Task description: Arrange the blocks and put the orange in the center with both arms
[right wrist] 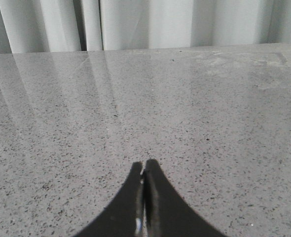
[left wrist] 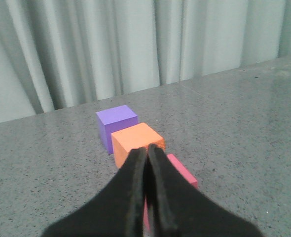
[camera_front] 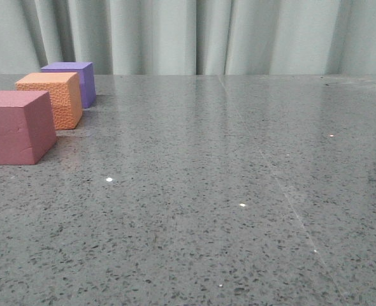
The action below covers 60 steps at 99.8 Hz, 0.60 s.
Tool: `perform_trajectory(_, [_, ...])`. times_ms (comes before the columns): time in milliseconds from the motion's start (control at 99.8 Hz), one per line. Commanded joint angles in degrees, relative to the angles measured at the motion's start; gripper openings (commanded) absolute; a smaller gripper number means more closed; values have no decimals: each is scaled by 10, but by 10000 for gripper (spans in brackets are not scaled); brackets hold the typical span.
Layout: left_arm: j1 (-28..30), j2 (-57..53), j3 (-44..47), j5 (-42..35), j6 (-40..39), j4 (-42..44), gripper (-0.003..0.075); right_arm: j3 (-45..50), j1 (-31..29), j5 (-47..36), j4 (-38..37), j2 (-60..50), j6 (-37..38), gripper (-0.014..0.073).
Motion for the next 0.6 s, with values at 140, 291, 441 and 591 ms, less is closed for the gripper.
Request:
perform_trajectory(140, [86, -38, 84, -132, 127, -127, -19, -8, -4, -50, 0, -14, -5, -67])
perform_trajectory(291, [165, -69, 138, -159, 121, -137, -19, -8, -4, -50, 0, -14, -5, -67])
perform_trajectory(441, [221, -122, 170, -162, 117, -137, -19, -8, -4, -50, 0, -14, -5, -67])
perform_trajectory(591, [244, -161, 192, -162, 114, -137, -19, -8, -4, -50, 0, -14, -5, -67])
